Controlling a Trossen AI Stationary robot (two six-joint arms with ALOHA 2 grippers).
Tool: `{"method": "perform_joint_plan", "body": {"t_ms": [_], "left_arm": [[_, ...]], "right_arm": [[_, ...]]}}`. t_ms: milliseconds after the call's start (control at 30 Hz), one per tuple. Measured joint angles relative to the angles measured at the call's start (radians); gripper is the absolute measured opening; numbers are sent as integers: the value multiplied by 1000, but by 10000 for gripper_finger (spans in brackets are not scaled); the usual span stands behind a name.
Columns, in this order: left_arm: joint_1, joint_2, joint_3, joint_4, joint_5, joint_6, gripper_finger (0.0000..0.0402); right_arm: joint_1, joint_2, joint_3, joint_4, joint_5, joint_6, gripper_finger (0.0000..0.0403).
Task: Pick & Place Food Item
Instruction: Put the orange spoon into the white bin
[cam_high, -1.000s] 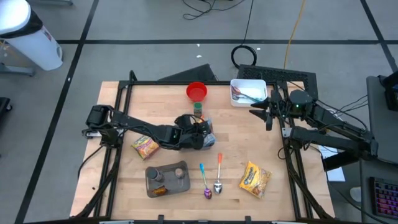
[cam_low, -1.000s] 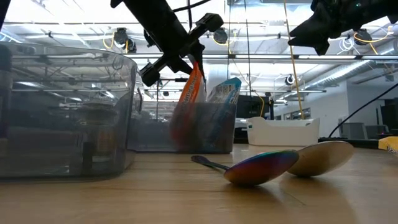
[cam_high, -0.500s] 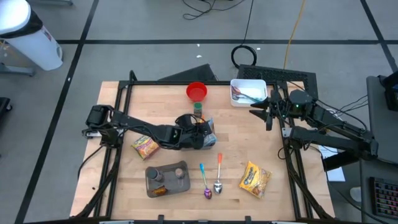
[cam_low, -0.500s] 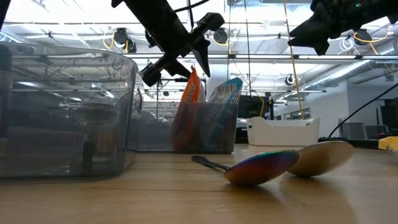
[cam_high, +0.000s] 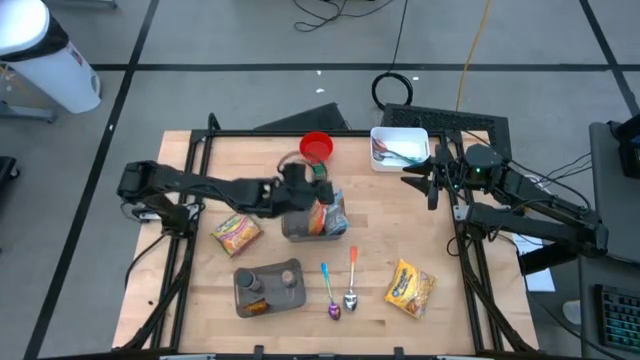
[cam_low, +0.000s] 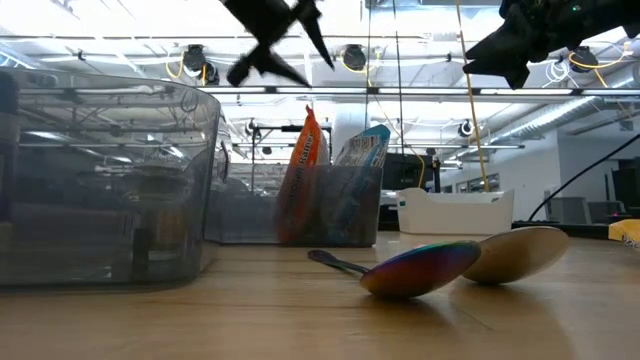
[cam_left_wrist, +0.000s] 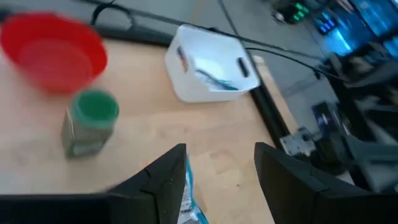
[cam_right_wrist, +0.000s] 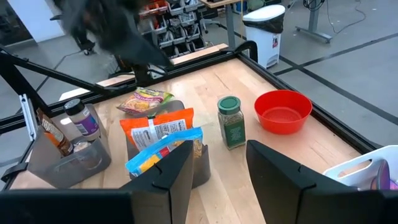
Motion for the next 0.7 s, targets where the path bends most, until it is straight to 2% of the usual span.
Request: {"method": "perform_joint_plan", "body": {"t_ms": [133, 267, 500, 700], "left_arm": [[20, -121, 0, -34, 78, 171, 189], [19, -231, 0, -113, 134, 248, 180], [-10, -371, 0, -220, 152, 289, 168], [-23, -448, 0, -272, 159, 427, 168]], "right_arm": [[0, 0, 0, 0, 0, 3, 141], [0, 0, 0, -1, -1, 52, 141], [1, 18, 0, -1, 0, 72, 141], [1, 73, 0, 33, 5, 75, 141]]}}
